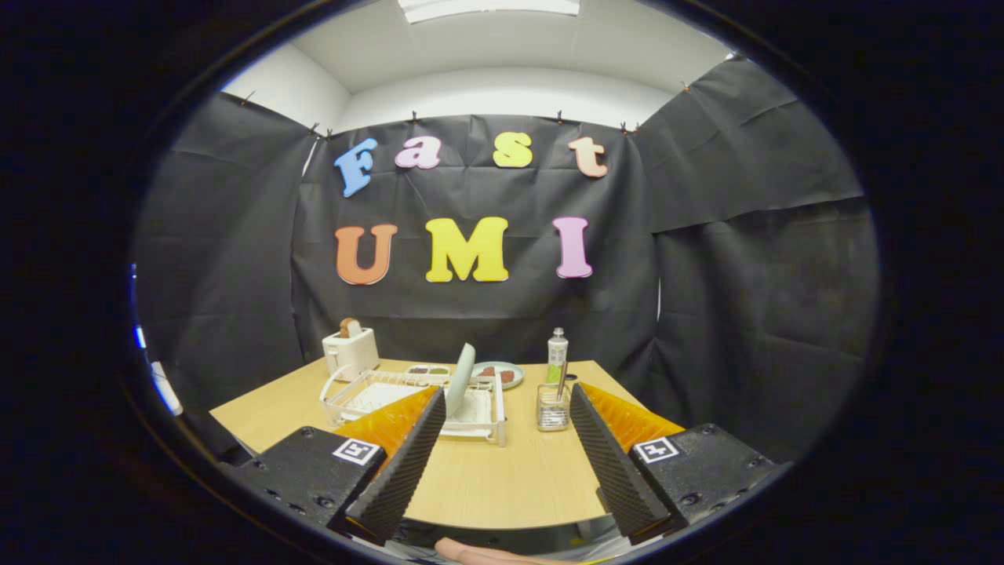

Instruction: Take the plate from the dish rack, then take the spoon from the basket and place it into the plate.

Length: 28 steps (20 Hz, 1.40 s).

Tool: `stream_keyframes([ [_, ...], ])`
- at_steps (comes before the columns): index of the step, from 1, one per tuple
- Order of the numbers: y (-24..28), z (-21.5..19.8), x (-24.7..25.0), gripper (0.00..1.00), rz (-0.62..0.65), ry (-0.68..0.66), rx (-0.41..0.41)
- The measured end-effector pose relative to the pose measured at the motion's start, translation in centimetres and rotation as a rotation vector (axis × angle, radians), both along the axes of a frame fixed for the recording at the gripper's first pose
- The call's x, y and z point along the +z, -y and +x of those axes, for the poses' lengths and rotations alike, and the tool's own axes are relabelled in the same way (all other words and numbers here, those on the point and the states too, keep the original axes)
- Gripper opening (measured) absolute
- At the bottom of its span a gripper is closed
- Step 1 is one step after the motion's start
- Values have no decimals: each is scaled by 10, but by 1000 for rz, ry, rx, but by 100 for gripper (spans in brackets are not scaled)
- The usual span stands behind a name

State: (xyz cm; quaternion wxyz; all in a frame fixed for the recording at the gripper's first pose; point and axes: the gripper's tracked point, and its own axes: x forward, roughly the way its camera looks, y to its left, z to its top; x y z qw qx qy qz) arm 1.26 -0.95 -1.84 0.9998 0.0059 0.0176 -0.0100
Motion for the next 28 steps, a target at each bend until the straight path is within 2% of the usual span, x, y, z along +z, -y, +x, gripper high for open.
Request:
stream_keyframes([
  [4, -1, 4, -3, 100, -1, -11, 6],
  [8, 10, 10, 2, 100, 1, -1, -21],
  [13, 2, 41, 21, 100, -12, -4, 12],
  [18, -14, 96, 34, 100, -21, -101, 61],
  [20, -24, 126, 33, 100, 23, -176, 97],
  [23, -18, 172, 29, 100, 57, -296, 97],
  [28, -10, 239, 31, 100, 91, -409, 62],
])
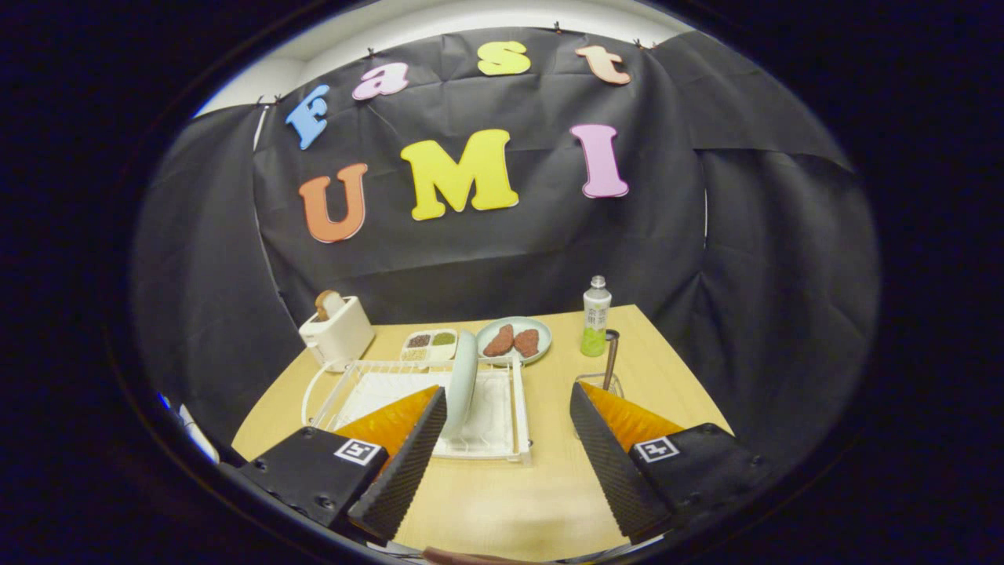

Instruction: Take the plate from the dish rack, then take the spoon from the basket and place it into the plate.

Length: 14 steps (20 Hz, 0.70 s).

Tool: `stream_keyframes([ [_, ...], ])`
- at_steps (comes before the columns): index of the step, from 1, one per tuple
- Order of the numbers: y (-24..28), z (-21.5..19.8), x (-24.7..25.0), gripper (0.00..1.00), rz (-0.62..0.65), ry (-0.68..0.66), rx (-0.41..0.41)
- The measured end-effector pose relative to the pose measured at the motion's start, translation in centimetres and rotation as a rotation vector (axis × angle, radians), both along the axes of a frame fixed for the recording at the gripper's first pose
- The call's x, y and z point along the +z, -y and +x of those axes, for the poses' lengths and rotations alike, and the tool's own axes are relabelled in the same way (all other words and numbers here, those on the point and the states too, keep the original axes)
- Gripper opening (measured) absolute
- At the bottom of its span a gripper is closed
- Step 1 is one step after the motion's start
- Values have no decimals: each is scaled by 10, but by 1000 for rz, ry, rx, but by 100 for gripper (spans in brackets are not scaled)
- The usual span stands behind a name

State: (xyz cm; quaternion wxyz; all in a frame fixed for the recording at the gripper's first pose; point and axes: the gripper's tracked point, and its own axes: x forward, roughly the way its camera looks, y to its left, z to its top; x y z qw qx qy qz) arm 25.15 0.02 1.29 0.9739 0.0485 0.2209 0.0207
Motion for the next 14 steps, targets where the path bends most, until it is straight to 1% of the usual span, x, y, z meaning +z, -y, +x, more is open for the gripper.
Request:
stream_keyframes([
  [5, -28, 62, -8, 100, -17, -127, 60],
  [8, -43, 92, -16, 100, -38, -218, 32],
  [11, -63, 113, -26, 98, -64, -342, 33],
  [13, -70, 125, -31, 96, -91, -413, -7],
  [14, -67, 132, -34, 95, -131, -443, -53],
])
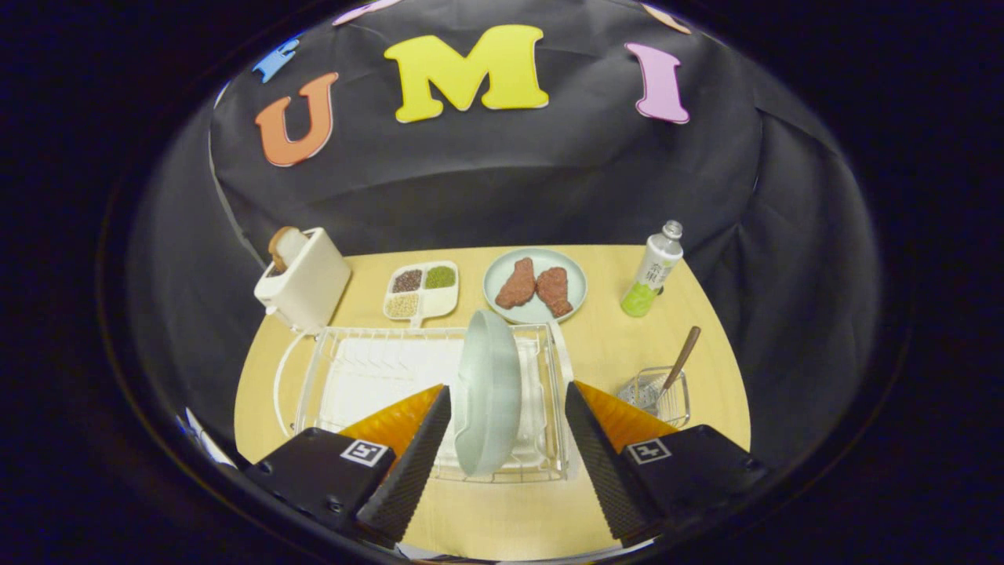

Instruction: Take the plate from the dish rack, then take the spoon from the basket and place it into the plate.

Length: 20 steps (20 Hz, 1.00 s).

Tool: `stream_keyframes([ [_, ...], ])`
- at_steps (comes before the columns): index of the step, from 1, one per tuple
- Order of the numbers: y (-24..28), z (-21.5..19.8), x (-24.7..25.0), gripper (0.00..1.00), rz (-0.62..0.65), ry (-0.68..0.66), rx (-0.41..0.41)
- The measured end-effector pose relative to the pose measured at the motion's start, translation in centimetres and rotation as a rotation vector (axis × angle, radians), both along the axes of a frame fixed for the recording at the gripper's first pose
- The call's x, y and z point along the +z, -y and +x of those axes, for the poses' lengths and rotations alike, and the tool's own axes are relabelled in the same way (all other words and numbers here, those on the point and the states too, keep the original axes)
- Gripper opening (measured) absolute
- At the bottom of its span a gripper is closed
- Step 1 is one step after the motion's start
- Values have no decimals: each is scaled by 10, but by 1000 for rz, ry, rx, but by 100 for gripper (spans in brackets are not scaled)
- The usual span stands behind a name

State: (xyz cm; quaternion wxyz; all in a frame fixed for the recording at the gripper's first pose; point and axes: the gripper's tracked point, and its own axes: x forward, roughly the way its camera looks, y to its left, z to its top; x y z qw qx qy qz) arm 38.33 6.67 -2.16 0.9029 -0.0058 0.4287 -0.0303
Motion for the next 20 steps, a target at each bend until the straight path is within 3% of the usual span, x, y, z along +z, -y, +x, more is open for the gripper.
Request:
stream_keyframes([
  [2, 6, 8, -4, 93, -110, -45, -42],
  [4, -1, 19, -5, 85, -163, -54, -35],
  [9, 10, 29, -8, 67, -339, -109, -108],
  [12, 5, 29, -10, 42, -394, -125, -135],
  [14, 3, 27, -7, 16, -468, -118, -159],
  [20, -21, 14, 20, 9, -668, -37, -186],
])
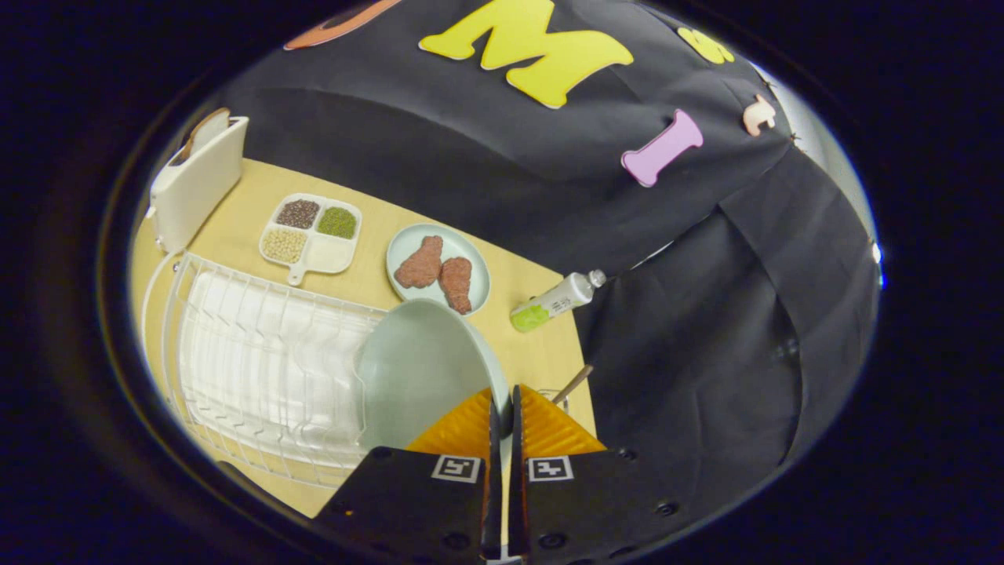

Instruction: Take the plate from the dish rack, then take the spoon from the basket and place it into the plate.

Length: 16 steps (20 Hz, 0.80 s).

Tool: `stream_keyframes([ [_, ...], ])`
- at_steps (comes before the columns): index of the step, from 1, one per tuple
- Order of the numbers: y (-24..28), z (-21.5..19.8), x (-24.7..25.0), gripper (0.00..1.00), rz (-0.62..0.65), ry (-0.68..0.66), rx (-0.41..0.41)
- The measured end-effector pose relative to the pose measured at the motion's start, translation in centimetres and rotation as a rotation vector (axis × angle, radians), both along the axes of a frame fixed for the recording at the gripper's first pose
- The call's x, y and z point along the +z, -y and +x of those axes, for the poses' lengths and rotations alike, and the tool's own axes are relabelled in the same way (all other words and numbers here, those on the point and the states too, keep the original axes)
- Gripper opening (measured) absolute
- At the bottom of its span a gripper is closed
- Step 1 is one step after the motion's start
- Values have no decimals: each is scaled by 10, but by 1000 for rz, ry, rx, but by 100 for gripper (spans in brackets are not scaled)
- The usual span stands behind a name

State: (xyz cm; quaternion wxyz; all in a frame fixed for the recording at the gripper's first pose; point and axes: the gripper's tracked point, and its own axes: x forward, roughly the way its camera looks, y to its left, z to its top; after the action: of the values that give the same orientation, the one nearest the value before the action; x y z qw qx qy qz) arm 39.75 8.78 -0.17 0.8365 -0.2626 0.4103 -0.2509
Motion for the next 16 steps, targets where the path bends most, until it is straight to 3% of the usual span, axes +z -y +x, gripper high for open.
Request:
stream_keyframes([
  [2, 3, -3, 21, 9, -81, 48, -6],
  [4, -1, -12, 31, 8, -86, 64, 4],
  [9, 10, -51, 42, 7, 36, 92, 47],
  [16, 49, -130, 14, 7, 330, 83, 101],
])
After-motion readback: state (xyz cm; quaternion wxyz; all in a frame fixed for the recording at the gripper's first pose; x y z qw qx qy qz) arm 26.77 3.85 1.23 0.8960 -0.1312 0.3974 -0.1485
